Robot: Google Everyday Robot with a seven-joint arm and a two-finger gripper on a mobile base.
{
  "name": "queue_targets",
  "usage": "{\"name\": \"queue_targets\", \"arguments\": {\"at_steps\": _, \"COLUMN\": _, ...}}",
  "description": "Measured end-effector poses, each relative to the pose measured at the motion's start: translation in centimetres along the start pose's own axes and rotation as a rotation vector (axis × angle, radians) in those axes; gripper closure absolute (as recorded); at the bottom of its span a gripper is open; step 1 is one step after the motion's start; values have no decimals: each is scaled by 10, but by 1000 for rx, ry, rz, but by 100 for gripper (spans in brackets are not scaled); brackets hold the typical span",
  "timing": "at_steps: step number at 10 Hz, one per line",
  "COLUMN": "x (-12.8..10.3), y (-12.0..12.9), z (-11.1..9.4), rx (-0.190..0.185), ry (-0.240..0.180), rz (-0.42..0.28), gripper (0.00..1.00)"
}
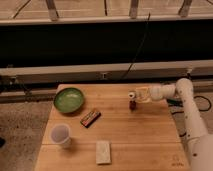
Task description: Stand the bottle upright
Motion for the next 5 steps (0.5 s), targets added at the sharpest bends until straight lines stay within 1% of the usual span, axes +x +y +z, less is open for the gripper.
{"name": "queue_targets", "arguments": {"at_steps": 1, "x": -6, "y": 1, "z": -7, "rx": 16, "ry": 3, "rz": 3, "gripper": 96}}
{"name": "queue_targets", "arguments": {"at_steps": 3, "x": -28, "y": 17, "z": -28, "rx": 51, "ry": 13, "rz": 29, "gripper": 96}}
{"name": "queue_targets", "arguments": {"at_steps": 5, "x": -37, "y": 30, "z": -45, "rx": 70, "ry": 24, "rz": 68, "gripper": 96}}
